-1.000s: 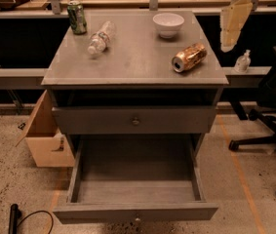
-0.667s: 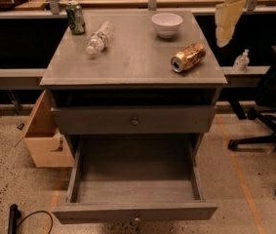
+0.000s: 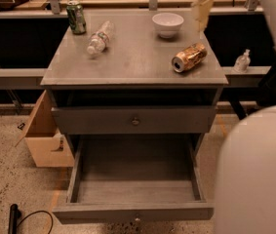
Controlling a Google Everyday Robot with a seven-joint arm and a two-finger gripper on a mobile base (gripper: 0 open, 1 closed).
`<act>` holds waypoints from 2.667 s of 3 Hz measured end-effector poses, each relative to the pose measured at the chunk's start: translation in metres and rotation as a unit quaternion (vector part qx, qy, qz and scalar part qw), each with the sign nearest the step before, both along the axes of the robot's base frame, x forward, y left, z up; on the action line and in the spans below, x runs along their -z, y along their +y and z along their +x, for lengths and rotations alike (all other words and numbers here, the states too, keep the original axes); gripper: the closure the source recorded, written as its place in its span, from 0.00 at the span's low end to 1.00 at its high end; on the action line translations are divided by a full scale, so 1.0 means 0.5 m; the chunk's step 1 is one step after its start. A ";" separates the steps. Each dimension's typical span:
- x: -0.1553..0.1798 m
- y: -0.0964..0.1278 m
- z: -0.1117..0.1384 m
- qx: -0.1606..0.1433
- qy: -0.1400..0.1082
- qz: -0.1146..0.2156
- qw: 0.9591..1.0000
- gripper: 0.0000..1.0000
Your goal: Move water bottle near orange can
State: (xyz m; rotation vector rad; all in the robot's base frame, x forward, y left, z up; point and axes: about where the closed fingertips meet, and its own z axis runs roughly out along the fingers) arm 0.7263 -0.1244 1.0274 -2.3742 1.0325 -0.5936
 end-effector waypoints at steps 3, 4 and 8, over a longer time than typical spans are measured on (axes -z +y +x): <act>0.036 0.069 0.088 -0.130 -0.038 -0.011 0.991 0.00; 0.024 0.121 0.125 -0.133 -0.065 -0.026 0.989 0.00; 0.090 0.259 0.143 -0.169 -0.094 -0.109 0.975 0.00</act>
Offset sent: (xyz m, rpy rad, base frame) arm 0.0303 0.0328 -0.0248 -0.0010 -0.0077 0.1743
